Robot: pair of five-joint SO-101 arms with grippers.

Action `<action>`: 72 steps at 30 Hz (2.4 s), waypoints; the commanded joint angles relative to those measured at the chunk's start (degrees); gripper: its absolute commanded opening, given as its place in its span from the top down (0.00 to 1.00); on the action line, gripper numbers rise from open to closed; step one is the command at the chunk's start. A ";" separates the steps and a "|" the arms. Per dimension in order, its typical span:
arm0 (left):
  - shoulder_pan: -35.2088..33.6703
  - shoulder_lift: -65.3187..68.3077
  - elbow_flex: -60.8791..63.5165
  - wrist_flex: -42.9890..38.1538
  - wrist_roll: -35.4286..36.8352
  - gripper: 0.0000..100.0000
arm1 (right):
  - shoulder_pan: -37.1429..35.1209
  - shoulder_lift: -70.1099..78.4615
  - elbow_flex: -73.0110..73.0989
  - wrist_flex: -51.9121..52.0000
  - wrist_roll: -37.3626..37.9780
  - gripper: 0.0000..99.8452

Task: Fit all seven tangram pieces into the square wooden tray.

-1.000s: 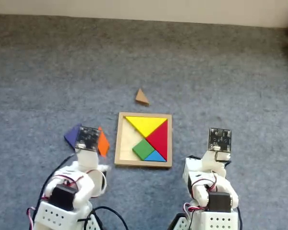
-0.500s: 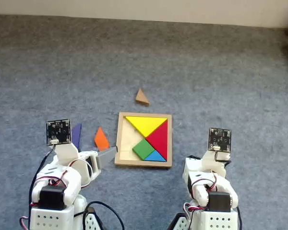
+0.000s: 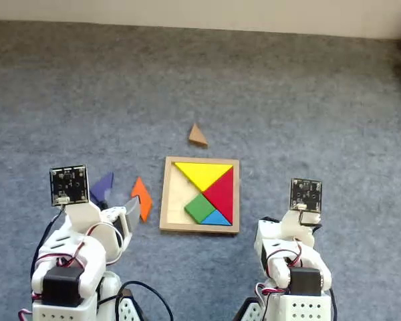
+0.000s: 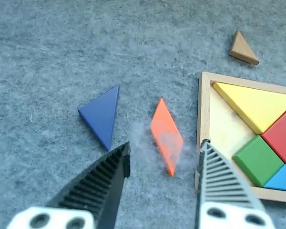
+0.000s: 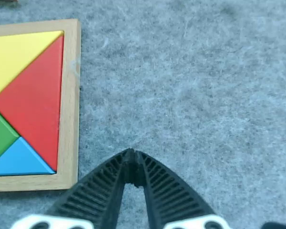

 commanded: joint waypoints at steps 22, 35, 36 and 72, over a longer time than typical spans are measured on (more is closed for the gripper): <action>4.70 71.08 -19.30 -23.30 9.67 0.77 | 0.66 -0.75 8.04 0.40 -0.53 0.99; 4.53 86.20 -26.51 -23.65 12.48 0.77 | 0.66 -0.75 8.04 0.40 -0.53 0.99; 4.44 88.04 -26.77 -24.26 12.48 0.78 | 0.66 -0.75 8.04 0.40 -0.53 0.99; 1.80 95.25 -48.31 -8.44 -27.34 1.00 | 0.66 -0.75 8.04 0.40 -0.53 0.99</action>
